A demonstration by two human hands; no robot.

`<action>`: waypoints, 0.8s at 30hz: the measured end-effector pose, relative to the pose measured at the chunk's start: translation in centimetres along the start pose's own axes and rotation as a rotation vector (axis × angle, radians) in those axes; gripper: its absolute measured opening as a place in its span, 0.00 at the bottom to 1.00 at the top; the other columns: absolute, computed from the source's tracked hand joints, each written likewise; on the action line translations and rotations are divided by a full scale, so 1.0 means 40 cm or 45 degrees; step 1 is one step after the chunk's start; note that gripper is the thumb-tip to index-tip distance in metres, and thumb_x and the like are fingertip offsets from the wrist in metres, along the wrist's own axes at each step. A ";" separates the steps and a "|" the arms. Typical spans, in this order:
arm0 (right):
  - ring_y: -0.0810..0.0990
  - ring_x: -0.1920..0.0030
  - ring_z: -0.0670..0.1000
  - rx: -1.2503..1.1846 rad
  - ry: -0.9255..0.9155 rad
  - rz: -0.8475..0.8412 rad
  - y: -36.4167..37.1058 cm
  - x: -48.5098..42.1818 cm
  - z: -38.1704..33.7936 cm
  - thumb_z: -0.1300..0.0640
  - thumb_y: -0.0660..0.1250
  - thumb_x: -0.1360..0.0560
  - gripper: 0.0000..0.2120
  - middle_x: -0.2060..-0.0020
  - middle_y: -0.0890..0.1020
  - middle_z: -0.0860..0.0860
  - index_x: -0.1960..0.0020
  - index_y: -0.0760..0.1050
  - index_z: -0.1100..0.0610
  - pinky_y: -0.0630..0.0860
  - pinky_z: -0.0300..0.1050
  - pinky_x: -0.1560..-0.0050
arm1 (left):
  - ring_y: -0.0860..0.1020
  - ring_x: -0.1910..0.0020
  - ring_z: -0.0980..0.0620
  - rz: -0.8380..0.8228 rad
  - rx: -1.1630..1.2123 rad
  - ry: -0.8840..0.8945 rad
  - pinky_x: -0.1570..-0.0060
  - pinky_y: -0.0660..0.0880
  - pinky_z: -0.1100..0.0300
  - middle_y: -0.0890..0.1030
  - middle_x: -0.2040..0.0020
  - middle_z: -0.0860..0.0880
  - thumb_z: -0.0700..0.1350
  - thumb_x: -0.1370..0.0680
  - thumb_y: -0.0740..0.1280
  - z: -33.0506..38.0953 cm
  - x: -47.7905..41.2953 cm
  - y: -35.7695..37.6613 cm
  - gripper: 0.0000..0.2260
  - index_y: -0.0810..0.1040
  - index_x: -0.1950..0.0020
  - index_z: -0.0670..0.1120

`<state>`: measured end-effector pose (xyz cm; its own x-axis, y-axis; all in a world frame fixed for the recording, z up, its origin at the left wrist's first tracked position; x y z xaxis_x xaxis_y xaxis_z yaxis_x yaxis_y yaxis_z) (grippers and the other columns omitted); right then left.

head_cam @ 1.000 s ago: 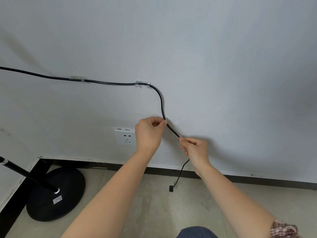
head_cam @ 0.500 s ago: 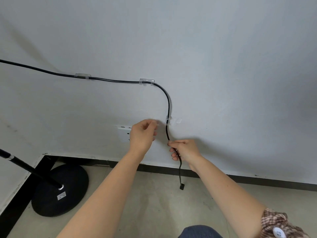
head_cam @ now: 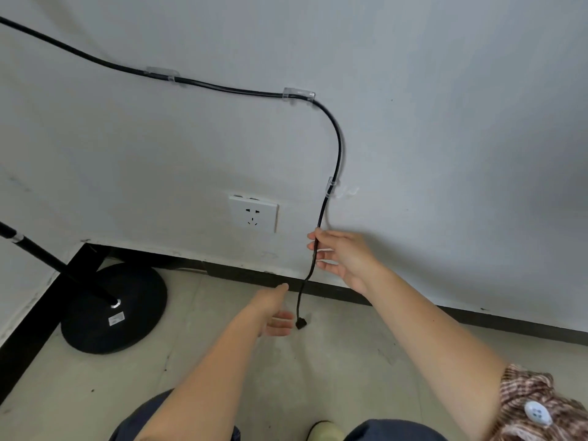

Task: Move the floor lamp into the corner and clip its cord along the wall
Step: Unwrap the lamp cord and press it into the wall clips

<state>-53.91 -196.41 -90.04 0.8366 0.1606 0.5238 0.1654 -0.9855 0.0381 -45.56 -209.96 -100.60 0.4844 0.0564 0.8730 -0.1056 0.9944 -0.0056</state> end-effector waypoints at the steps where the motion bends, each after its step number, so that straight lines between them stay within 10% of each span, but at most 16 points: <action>1: 0.77 0.66 0.48 -0.013 0.003 -0.009 0.004 -0.002 0.003 0.53 0.68 0.24 0.08 0.63 0.84 0.50 0.56 0.82 0.56 0.78 0.40 0.64 | 0.81 0.62 0.43 -0.071 0.128 -0.051 0.72 0.79 0.54 0.80 0.56 0.39 0.54 0.22 0.63 -0.015 -0.008 0.017 0.18 0.67 0.41 0.42; 13: 0.79 0.64 0.49 0.070 -0.047 -0.023 -0.013 -0.003 0.035 0.57 0.73 0.30 0.05 0.61 0.82 0.50 0.54 0.82 0.55 0.76 0.42 0.60 | 0.79 0.81 0.51 -0.107 0.969 0.020 0.76 0.78 0.64 0.78 0.79 0.43 0.28 0.26 0.65 -0.007 -0.037 0.011 0.07 0.74 0.64 0.35; 20: 0.80 0.59 0.48 0.491 0.132 0.119 -0.011 -0.015 0.113 0.52 0.75 0.31 0.15 0.54 0.82 0.52 0.47 0.79 0.56 0.77 0.40 0.62 | 0.82 0.74 0.54 -0.101 0.971 0.232 0.72 0.80 0.67 0.82 0.70 0.45 0.28 0.27 0.66 0.048 -0.053 -0.067 0.09 0.74 0.58 0.41; 24: 0.79 0.65 0.50 0.240 0.249 0.089 0.024 -0.050 0.162 0.55 0.71 0.27 0.08 0.62 0.81 0.53 0.52 0.77 0.58 0.75 0.40 0.66 | 0.83 0.67 0.53 -0.108 0.937 0.342 0.71 0.79 0.67 0.83 0.69 0.47 0.28 0.29 0.68 0.059 -0.078 -0.077 0.11 0.74 0.57 0.43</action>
<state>-52.06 -197.33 -96.56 0.7355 0.0609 0.6747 0.2205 -0.9633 -0.1534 -48.80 -213.43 -102.13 0.7000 0.0963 0.7076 -0.5613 0.6868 0.4618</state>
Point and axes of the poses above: each hand's wrist, its own x-axis away from the middle knuckle, its own y-axis out of the palm, z = x × y, the point moved 6 cm from there along -x, towards the middle knuckle
